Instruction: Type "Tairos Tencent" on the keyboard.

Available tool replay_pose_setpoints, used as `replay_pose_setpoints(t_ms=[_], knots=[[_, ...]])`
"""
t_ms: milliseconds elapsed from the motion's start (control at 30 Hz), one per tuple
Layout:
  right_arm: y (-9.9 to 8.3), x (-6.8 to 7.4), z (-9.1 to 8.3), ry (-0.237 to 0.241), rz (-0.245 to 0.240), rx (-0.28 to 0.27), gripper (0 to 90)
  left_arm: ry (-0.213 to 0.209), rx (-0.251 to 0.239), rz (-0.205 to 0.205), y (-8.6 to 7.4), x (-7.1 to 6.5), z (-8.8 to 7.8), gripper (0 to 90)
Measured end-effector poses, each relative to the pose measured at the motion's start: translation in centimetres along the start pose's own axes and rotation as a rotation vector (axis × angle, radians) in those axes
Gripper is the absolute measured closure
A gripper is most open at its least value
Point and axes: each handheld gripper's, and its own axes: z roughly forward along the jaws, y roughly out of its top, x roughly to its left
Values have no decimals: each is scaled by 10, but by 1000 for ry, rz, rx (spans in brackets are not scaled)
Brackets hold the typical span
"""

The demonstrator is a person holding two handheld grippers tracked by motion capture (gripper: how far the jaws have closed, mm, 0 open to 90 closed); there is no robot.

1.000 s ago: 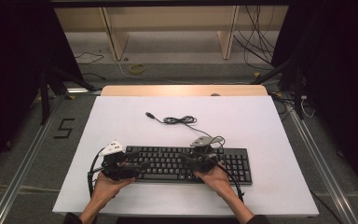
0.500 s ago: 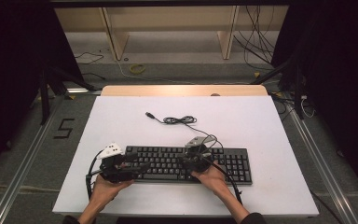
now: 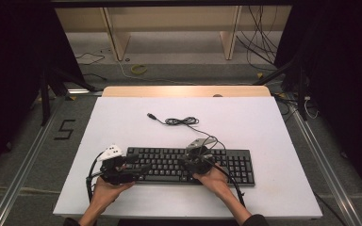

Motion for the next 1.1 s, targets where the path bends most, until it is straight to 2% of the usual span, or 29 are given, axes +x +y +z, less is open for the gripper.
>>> replay_pose_setpoints(t_ms=[233, 367, 433, 533, 600, 800, 867, 1100], knots=[[-1, 2, 2, -21, -24, 6, 900, 7, 1, -6, -1, 2, 0, 297], [-1, 1, 0, -9, 2, -2, 900, 10, 3, -7, -1, 3, 0, 298], [1, -1, -4, 7, 23, -26, 895, 14, 4, -7, -1, 4, 1, 300], [2, -4, -11, 12, 29, -59, 864, 21, 5, -10, -2, 6, 1, 308], [3, -5, -17, 18, 41, -79, 817, 26, 6, -11, -2, 7, 1, 315], [2, -6, -29, 22, 31, -116, 649, 48, 17, -17, -3, 10, 2, 379], [2, -6, -33, 16, 37, -125, 574, 57, 27, -14, -3, 11, 4, 428], [-1, -6, -45, 22, 41, -155, 440, 93, 82, 11, -5, 15, 10, 638]])
